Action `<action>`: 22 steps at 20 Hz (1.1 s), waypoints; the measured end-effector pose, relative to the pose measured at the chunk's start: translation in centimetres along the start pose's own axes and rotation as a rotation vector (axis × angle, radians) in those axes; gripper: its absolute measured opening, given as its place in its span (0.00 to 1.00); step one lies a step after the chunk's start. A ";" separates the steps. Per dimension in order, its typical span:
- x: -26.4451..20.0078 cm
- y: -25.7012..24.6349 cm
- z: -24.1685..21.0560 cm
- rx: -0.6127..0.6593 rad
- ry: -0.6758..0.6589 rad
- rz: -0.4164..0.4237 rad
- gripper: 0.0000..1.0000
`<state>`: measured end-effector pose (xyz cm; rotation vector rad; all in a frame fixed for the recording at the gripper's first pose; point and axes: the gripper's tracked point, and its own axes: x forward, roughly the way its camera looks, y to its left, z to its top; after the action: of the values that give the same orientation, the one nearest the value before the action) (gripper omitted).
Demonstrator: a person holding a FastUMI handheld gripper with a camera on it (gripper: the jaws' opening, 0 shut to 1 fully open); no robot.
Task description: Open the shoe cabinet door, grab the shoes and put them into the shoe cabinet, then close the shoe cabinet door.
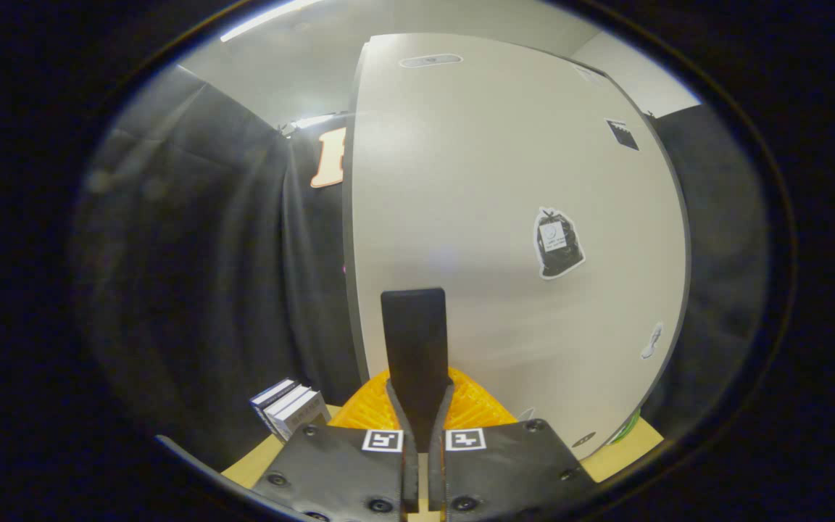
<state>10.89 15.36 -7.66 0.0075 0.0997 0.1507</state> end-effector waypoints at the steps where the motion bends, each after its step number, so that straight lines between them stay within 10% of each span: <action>1: -0.6 -0.1 0.0 0.003 0.002 0.016 0.07; 14: -10.3 -5.3 0.6 -0.017 0.046 0.259 0.07; 22: -16.8 -13.1 1.3 -0.024 0.056 0.189 0.06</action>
<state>-3.60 -0.12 -4.94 -0.0115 0.1528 0.3413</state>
